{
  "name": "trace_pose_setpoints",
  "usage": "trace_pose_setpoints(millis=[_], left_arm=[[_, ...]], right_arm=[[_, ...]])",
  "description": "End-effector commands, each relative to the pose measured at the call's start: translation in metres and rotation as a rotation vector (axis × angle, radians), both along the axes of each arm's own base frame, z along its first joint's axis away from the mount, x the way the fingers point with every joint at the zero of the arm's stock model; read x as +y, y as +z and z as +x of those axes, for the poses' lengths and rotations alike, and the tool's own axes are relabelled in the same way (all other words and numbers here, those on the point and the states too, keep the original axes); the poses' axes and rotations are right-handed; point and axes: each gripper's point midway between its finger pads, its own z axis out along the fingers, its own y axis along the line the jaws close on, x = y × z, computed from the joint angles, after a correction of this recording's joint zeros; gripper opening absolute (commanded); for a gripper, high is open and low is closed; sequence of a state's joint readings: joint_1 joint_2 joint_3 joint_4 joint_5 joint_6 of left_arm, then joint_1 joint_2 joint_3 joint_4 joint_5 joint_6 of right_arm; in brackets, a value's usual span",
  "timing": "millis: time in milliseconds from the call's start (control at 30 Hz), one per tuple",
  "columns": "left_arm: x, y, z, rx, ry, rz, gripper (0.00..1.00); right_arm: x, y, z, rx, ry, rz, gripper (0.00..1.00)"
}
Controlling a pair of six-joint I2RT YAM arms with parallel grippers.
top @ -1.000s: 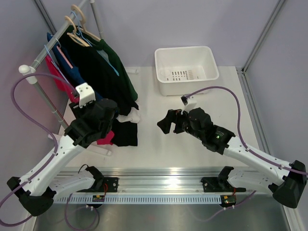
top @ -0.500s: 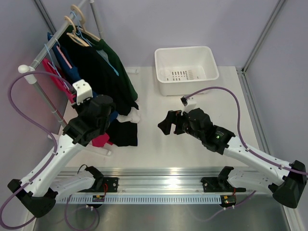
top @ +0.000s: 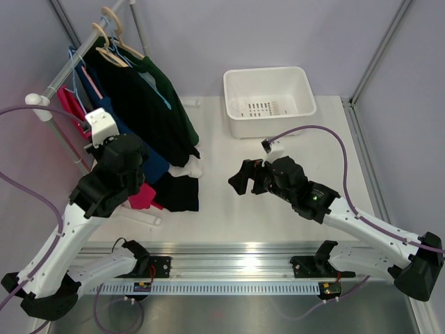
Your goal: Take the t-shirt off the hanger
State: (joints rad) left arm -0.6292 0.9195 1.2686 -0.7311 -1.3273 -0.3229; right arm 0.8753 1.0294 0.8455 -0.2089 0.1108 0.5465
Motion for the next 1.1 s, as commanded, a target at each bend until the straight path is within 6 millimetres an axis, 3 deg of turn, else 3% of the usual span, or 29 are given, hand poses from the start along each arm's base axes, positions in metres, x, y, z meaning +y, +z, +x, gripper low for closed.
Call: trace_pose_setpoints(millis=[0,467,800,1067], left_arm=[[0.010,0.029,-0.011,-0.082,0.003,-0.043,0.00],[0.000,0.063,-0.028,-0.226,-0.223,-0.202,0.00],[-0.006,0.067,-0.054,-0.283,-0.408,-0.317,0.00],[-0.019,0.030,-0.069,-0.177,-0.493,-0.410,0.00]], right_arm=[[0.001,0.024,0.002,-0.037,-0.004,0.039,1.00],[-0.002,0.018,0.008,-0.038,-0.034,0.000,1.00],[-0.005,0.019,0.010,-0.048,-0.046,-0.012,1.00],[-0.011,0.019,0.016,-0.065,-0.081,-0.039,1.00]])
